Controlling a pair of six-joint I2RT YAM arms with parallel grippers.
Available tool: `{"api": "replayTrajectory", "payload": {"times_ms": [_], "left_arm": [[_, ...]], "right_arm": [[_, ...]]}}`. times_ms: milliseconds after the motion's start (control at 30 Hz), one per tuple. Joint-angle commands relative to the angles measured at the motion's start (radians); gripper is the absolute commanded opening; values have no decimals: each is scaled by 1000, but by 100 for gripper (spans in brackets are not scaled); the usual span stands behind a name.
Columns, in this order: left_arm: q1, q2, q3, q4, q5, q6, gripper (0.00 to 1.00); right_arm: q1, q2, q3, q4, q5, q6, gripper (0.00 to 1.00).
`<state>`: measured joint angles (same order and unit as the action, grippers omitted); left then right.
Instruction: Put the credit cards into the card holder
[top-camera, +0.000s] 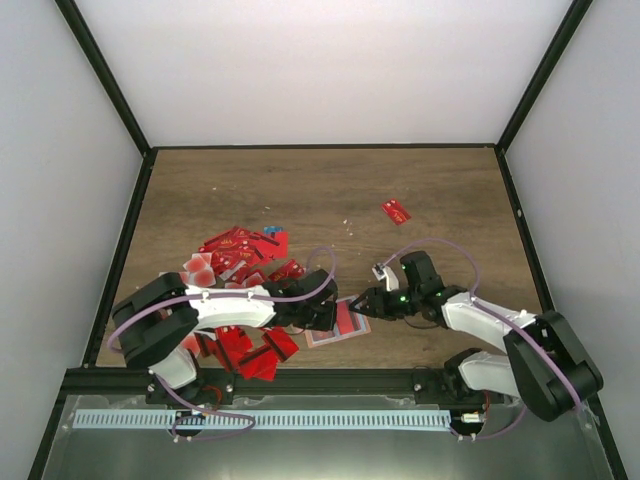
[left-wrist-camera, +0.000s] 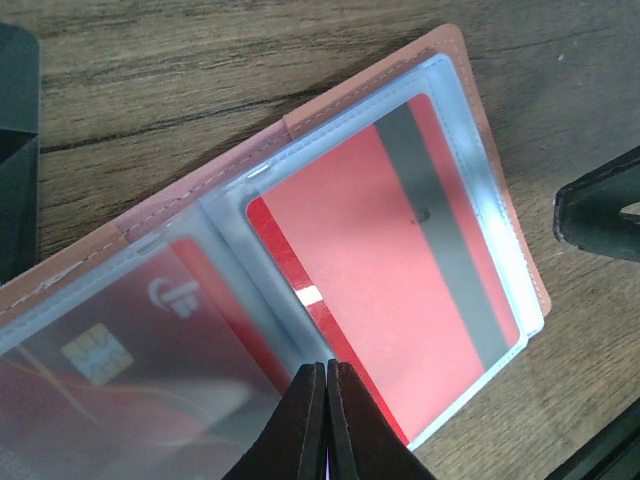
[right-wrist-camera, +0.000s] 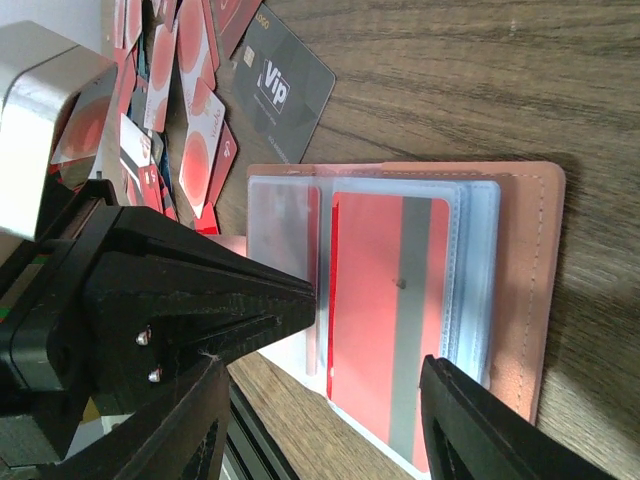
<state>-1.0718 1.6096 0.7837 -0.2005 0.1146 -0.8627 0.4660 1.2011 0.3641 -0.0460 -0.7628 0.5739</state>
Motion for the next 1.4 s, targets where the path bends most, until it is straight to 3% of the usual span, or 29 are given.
{"api": "replayTrajectory", "payload": {"times_ms": [0, 667, 1033, 1367], "left_arm": [[-5, 21, 26, 23, 1, 7, 4], [-4, 105, 30, 50, 20, 13, 4], [-4, 114, 28, 51, 23, 12, 4], [-4, 111, 25, 54, 22, 12, 4]], "right_arm": [[-8, 18, 1, 39, -27, 7, 54], [-10, 64, 0, 54, -9, 3, 54], [-9, -11, 2, -8, 82, -1, 57], [-9, 29, -31, 53, 39, 16, 57]]}}
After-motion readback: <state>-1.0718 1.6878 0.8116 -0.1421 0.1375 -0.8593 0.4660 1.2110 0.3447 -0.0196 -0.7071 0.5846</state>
